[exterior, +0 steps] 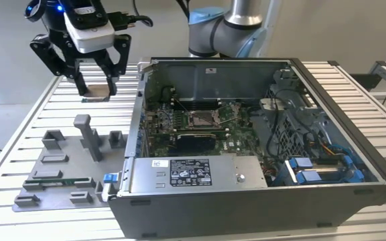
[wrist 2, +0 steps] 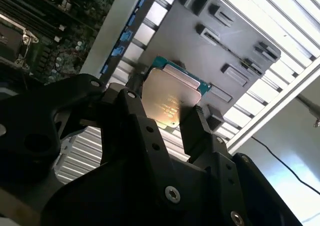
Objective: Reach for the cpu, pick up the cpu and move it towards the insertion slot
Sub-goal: 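Pick up the cpu and move it towards the insertion slot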
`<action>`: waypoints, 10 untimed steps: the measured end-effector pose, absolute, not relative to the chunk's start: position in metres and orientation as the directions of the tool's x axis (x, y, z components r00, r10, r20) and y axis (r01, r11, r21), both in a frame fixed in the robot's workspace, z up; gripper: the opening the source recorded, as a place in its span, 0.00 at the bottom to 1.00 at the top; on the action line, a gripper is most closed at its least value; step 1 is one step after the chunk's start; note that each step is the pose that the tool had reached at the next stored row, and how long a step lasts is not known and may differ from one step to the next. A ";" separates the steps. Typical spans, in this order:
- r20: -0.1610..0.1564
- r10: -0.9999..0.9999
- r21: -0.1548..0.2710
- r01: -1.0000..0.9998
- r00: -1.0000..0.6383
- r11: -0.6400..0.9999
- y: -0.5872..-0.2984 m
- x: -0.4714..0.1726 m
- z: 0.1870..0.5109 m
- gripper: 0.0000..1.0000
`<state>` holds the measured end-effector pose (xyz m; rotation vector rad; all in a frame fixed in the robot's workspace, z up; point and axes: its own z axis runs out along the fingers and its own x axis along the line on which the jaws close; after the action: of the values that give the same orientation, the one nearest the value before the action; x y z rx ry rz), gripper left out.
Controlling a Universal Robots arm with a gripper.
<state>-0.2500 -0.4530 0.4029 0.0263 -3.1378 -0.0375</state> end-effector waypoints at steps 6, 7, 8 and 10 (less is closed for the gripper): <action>0.003 -0.017 0.024 -0.017 -1.000 1.000 -0.453 -0.223 0.403 0.00; 0.003 -0.017 0.024 -0.017 -1.000 1.000 -0.453 -0.218 0.403 0.00; 0.003 -0.017 0.024 -0.017 -1.000 1.000 -0.453 -0.214 0.403 0.00; 0.003 -0.017 0.024 -0.017 -1.000 1.000 -0.453 -0.205 0.403 0.00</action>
<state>-0.2046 -0.4529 0.4030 0.0263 -3.1377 -0.0373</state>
